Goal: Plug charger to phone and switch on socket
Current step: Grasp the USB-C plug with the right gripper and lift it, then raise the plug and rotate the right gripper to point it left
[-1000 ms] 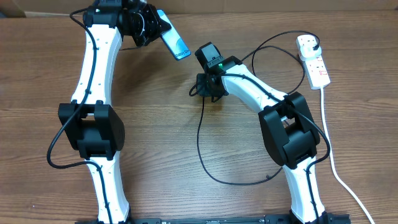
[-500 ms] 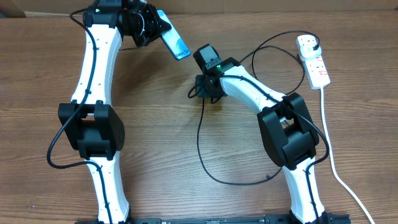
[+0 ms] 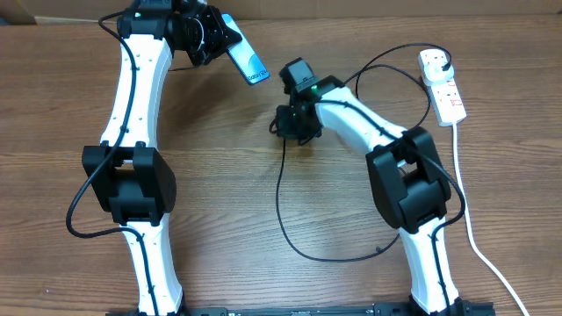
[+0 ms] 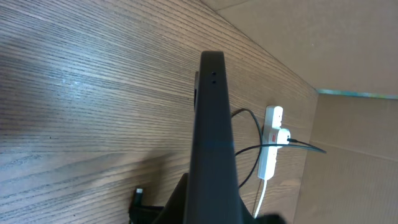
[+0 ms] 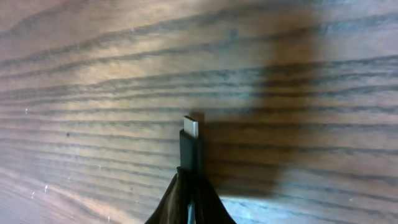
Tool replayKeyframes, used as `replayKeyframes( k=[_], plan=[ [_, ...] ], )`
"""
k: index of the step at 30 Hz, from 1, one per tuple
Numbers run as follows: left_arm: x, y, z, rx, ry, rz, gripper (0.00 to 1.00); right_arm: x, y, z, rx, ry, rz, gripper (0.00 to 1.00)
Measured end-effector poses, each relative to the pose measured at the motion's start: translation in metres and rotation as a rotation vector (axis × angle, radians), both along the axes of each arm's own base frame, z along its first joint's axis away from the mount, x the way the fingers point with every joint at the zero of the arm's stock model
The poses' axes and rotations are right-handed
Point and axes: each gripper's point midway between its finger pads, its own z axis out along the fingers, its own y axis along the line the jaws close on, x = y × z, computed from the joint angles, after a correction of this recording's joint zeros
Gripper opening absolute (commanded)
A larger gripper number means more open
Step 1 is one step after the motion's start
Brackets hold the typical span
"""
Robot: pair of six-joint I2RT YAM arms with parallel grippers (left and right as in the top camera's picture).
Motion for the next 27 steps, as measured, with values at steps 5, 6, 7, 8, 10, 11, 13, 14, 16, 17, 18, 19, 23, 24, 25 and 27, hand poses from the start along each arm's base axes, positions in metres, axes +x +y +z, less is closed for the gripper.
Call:
replayKeyframes(
  k=[5, 6, 7, 8, 10, 11, 13, 14, 16, 17, 18, 19, 23, 24, 25, 27],
  plan=[
    [0.000, 0.000, 0.000, 0.000, 0.000, 0.000, 0.04, 0.004, -0.012, 0.008, 0.137, 0.057, 0.063, 0.04],
    [0.000, 0.000, 0.000, 0.001, 0.000, 0.000, 0.04, 0.005, -0.014, 0.012, 0.180, 0.064, 0.081, 0.04],
    [0.000, 0.000, 0.000, 0.001, 0.000, 0.000, 0.04, 0.005, -0.014, 0.015, 0.218, 0.068, 0.095, 0.04],
    [0.000, 0.000, 0.000, 0.001, -0.001, -0.001, 0.04, 0.005, -0.015, 0.019, 0.255, 0.077, 0.109, 0.04],
    [0.000, 0.000, 0.000, 0.001, -0.001, -0.001, 0.04, 0.003, -0.015, 0.026, 0.328, 0.085, 0.141, 0.04],
    [0.000, 0.000, 0.000, 0.001, -0.001, -0.002, 0.04, 0.003, -0.014, 0.029, 0.356, 0.088, 0.153, 0.04],
    [0.000, 0.000, 0.000, 0.002, -0.003, -0.003, 0.04, 0.002, -0.012, 0.034, 0.399, 0.089, 0.174, 0.04],
    [0.000, 0.000, 0.000, 0.002, -0.003, -0.003, 0.04, 0.001, -0.010, 0.036, 0.418, 0.091, 0.182, 0.04],
    [0.000, 0.000, 0.000, 0.004, -0.005, -0.006, 0.04, 0.000, -0.008, 0.038, 0.431, 0.093, 0.184, 0.04],
    [0.000, 0.000, 0.000, 0.005, -0.007, -0.008, 0.04, 0.001, -0.009, 0.037, 0.422, 0.097, 0.166, 0.04],
    [0.000, 0.000, 0.000, 0.006, -0.008, -0.009, 0.04, 0.003, -0.011, 0.034, 0.398, 0.101, 0.141, 0.05],
    [0.000, 0.000, 0.000, 0.007, -0.009, -0.010, 0.04, 0.004, -0.013, 0.030, 0.368, 0.102, 0.118, 0.08],
    [0.000, 0.000, 0.000, 0.009, -0.012, -0.012, 0.04, 0.012, -0.028, 0.014, 0.204, 0.088, 0.007, 0.22],
    [0.000, 0.000, 0.000, 0.008, -0.012, -0.013, 0.04, 0.014, -0.030, 0.010, 0.164, 0.078, -0.014, 0.23],
    [0.000, 0.000, 0.000, 0.009, -0.012, -0.013, 0.04, 0.015, -0.030, 0.008, 0.129, 0.064, -0.027, 0.23],
    [0.000, 0.000, 0.000, 0.009, -0.012, -0.013, 0.04, 0.018, -0.028, 0.005, 0.080, 0.035, -0.043, 0.23]
  ],
)
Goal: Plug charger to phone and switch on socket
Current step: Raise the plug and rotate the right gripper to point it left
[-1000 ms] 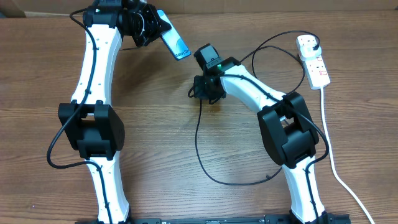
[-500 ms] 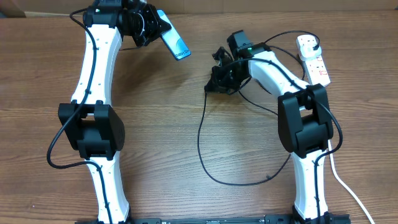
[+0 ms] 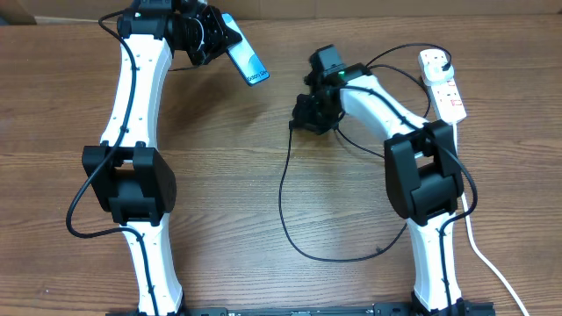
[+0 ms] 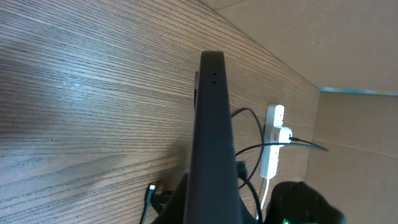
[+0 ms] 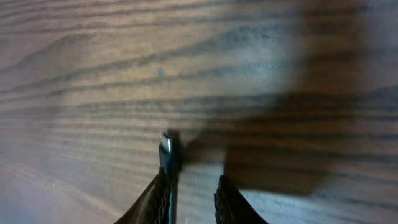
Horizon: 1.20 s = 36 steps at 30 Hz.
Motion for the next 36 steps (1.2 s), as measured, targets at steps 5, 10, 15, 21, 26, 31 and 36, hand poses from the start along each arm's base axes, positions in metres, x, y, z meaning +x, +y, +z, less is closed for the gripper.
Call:
replayKeyframes(
  k=[5, 10, 15, 21, 26, 31, 36],
  plan=[
    [0.000, 0.000, 0.000, 0.001, -0.002, -0.002, 0.04, 0.000, 0.011, -0.002, -0.059, -0.041, 0.000, 0.24],
    [0.000, 0.000, 0.000, 0.001, -0.002, -0.002, 0.04, 0.001, 0.013, -0.002, -0.080, -0.058, -0.003, 0.24],
    [0.000, 0.000, 0.000, 0.001, -0.002, -0.002, 0.04, 0.003, 0.012, -0.002, -0.084, -0.059, -0.012, 0.23],
    [0.000, 0.000, 0.000, 0.001, -0.002, -0.002, 0.04, -0.002, 0.013, -0.003, -0.098, -0.037, -0.013, 0.22],
    [0.000, 0.000, 0.000, 0.001, -0.002, -0.003, 0.04, -0.006, 0.014, -0.005, -0.136, -0.030, -0.052, 0.07],
    [0.000, 0.000, 0.000, 0.002, -0.002, -0.002, 0.04, -0.007, 0.016, -0.007, -0.144, -0.031, -0.086, 0.04],
    [0.000, 0.000, 0.000, 0.001, -0.002, -0.003, 0.05, -0.006, 0.015, -0.007, -0.141, -0.023, -0.109, 0.04]
  ],
)
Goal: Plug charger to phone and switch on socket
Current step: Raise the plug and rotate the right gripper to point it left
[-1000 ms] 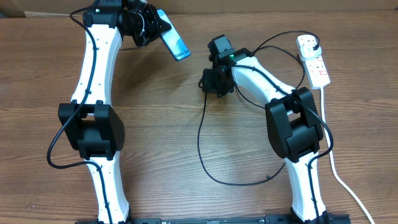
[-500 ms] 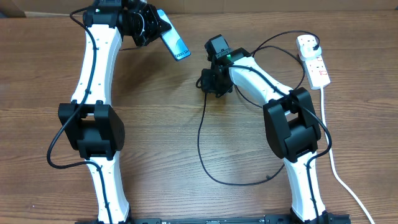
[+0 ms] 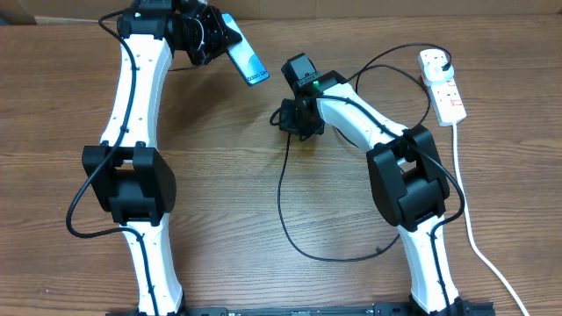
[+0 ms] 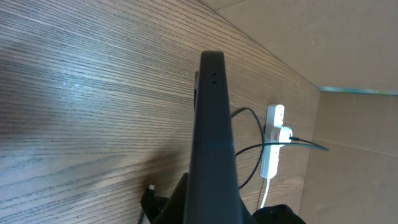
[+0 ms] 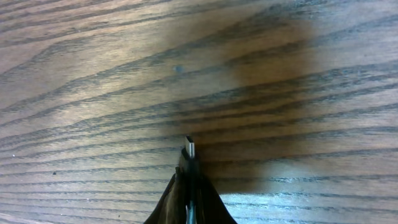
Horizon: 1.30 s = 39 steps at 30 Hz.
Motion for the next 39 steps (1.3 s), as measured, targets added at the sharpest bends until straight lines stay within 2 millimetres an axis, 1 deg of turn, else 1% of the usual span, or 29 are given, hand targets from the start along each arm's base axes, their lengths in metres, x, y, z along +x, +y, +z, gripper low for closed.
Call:
replayKeyframes(
  k=[3, 8, 11, 12, 15, 18, 25, 30, 34, 39],
  plan=[
    [0.000, 0.000, 0.000, 0.000, 0.000, 0.000, 0.04, -0.001, -0.003, 0.002, -0.003, 0.014, -0.001, 0.04],
    [0.000, 0.000, 0.000, 0.000, 0.000, 0.000, 0.04, 0.000, -0.010, 0.004, 0.030, 0.027, 0.065, 0.04],
    [0.000, 0.000, 0.000, 0.000, 0.000, 0.000, 0.04, 0.002, -0.010, 0.013, 0.073, 0.016, 0.111, 0.04],
    [0.000, 0.000, 0.000, 0.000, 0.000, 0.000, 0.04, 0.002, -0.008, 0.017, 0.089, 0.011, 0.124, 0.04],
    [0.000, 0.000, 0.000, 0.000, 0.000, 0.000, 0.04, 0.000, 0.003, 0.037, 0.169, -0.011, 0.187, 0.04],
    [0.000, 0.000, 0.000, 0.000, 0.000, 0.000, 0.05, -0.002, 0.013, 0.051, 0.228, -0.022, 0.230, 0.04],
    [0.000, 0.000, 0.000, 0.002, -0.003, -0.003, 0.04, -0.012, 0.028, 0.061, 0.339, -0.012, 0.321, 0.04],
    [-0.001, -0.004, 0.003, -0.006, -0.029, -0.043, 0.04, -0.020, 0.039, 0.080, 0.508, -0.014, 0.431, 0.04],
    [0.000, -0.008, 0.007, -0.011, -0.070, -0.087, 0.04, -0.020, 0.035, 0.096, 0.638, -0.029, 0.477, 0.04],
    [0.002, -0.016, 0.018, -0.030, -0.164, -0.172, 0.04, -0.015, 0.020, 0.120, 0.804, -0.064, 0.513, 0.04]
  ],
)
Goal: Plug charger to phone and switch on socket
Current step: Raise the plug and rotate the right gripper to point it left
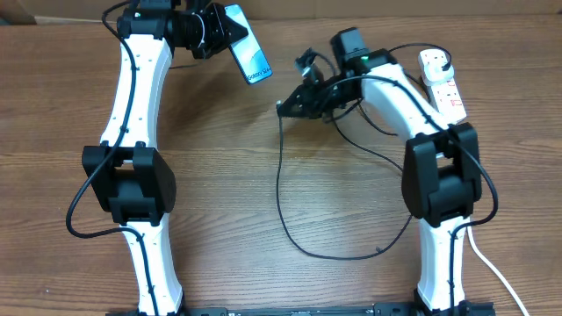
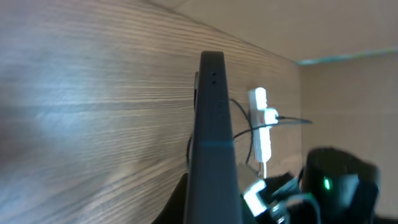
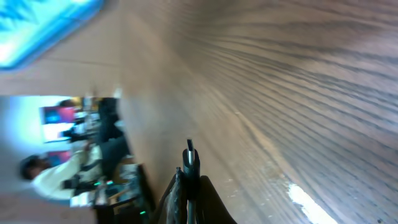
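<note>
My left gripper (image 1: pixel 219 29) is shut on the phone (image 1: pixel 246 44), held above the table at the back, its blue screen up and its lower end pointing right. In the left wrist view the phone's dark edge (image 2: pixel 213 134) fills the middle. My right gripper (image 1: pixel 292 104) is shut on the black charger plug (image 3: pixel 189 160), raised off the table and turned toward the left, a short gap right of and below the phone's lower end. The black cable (image 1: pixel 281 189) hangs from it. The white socket strip (image 1: pixel 443 86) lies at the far right.
The cable loops across the table's middle to a plug in the socket strip (image 2: pixel 260 123). A white lead (image 1: pixel 474 237) runs from the strip to the front right. Cardboard walls stand behind the table.
My right gripper has lifted off the table, swung to point left toward the phone, with the plug in it. My left gripper has tilted the phone slightly.
My left gripper held the phone up at the back throughout. My right gripper held the plug low over the table centre, then sat further right with its fingers apart beside the plug, then shut on it again at centre. Now the plug is raised near the phone.
</note>
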Tool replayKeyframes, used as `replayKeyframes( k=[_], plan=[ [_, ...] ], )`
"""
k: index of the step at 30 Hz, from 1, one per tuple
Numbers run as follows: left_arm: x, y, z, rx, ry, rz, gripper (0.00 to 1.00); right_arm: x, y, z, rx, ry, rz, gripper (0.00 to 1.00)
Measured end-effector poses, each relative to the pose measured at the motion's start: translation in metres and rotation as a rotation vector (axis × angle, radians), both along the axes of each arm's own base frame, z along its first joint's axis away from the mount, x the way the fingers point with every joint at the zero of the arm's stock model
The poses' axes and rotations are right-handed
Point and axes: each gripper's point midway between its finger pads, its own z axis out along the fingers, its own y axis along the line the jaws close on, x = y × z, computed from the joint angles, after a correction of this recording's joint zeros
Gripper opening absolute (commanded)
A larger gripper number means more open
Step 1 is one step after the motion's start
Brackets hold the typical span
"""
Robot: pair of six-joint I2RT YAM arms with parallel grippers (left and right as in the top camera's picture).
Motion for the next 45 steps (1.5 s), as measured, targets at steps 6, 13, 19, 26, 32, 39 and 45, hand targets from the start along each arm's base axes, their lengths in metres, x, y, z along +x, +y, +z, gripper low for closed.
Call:
replayKeyframes(
  k=[6, 13, 19, 26, 32, 39, 45],
  plan=[
    [-0.002, -0.011, 0.014, -0.036, -0.100, -0.108, 0.04, -0.002, -0.001, 0.021, 0.137, -0.021, 0.042, 0.04],
    [-0.006, -0.020, 0.031, -0.101, -0.198, -0.211, 0.04, -0.006, 0.006, 0.039, 0.250, -0.042, 0.085, 0.04],
    [-0.015, -0.027, 0.048, -0.189, -0.253, -0.298, 0.04, -0.010, 0.008, 0.052, 0.326, -0.038, 0.110, 0.04],
    [-0.019, -0.027, 0.053, -0.235, -0.229, -0.306, 0.04, -0.012, 0.009, 0.060, 0.371, -0.036, 0.124, 0.04],
    [-0.022, -0.026, 0.058, -0.293, -0.172, -0.296, 0.04, -0.013, 0.010, 0.071, 0.433, -0.056, 0.149, 0.04],
    [-0.032, -0.018, 0.060, -0.372, -0.065, -0.284, 0.04, -0.017, 0.010, 0.080, 0.487, -0.048, 0.168, 0.04],
    [-0.033, 0.016, 0.067, -0.441, -0.026, -0.246, 0.04, -0.020, 0.014, 0.081, 0.492, -0.043, 0.179, 0.04]
  ],
)
